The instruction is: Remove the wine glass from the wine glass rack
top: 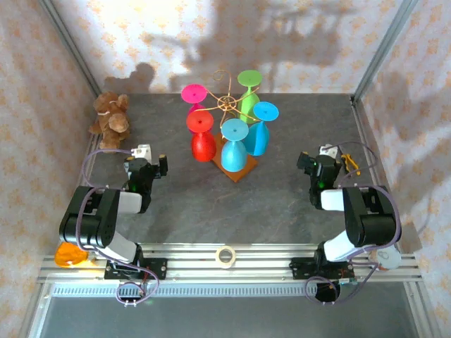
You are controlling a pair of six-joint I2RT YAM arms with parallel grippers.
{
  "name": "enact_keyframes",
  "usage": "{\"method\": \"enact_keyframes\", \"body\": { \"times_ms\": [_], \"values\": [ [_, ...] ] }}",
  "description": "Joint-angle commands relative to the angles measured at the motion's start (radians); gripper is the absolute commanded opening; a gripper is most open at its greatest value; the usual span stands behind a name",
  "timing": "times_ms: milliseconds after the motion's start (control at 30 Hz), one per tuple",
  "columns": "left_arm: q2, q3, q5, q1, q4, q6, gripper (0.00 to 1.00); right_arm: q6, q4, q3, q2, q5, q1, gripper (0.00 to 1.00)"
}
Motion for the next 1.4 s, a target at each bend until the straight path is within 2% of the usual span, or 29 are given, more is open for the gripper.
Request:
{"method": "enact_keyframes", "body": {
  "times_ms": [0, 767, 867, 933, 1000, 1067, 1100, 1233, 1367],
  "values": [
    [-0.003, 0.01, -0.002, 0.007, 0.041, -0.01, 1.0, 0.003, 0.002, 0.015, -0.002, 0.001, -0.001, 0.99],
    [-0.002, 0.013, -0.002, 0.007, 0.04, -0.01, 0.98, 0.003, 0.0, 0.017, 0.0, 0.0, -0.001, 1.0],
    [-0.004, 0.011, -0.006, 0.007, 0.049, -0.009, 0.79, -0.001, -0.01, 0.022, -0.007, -0.006, 0.0, 1.0],
    [-0.055, 0.027, -0.018, 0.007, -0.027, -0.013, 0.68, 0.004, -0.137, 0.07, -0.055, 0.002, -0.001, 1.0],
    [-0.142, 0.067, -0.045, 0.005, -0.166, -0.022, 0.6, 0.043, -0.349, 0.165, -0.1, 0.06, -0.001, 0.9],
    [-0.225, 0.115, -0.077, 0.005, -0.314, -0.052, 0.49, 0.06, -0.445, 0.205, -0.129, 0.041, -0.001, 0.8],
    [-0.251, 0.125, -0.092, 0.005, -0.345, -0.081, 0.48, 0.08, -0.481, 0.216, -0.147, 0.035, -0.001, 0.78],
    [-0.364, 0.165, -0.022, -0.003, -0.448, -0.179, 0.38, 0.179, -0.629, 0.272, -0.248, 0.0, -0.001, 0.78],
    [-0.456, 0.282, 0.007, -0.01, -0.691, -0.319, 0.41, 0.252, -0.884, 0.438, -0.323, -0.136, -0.001, 0.79]
  ]
}}
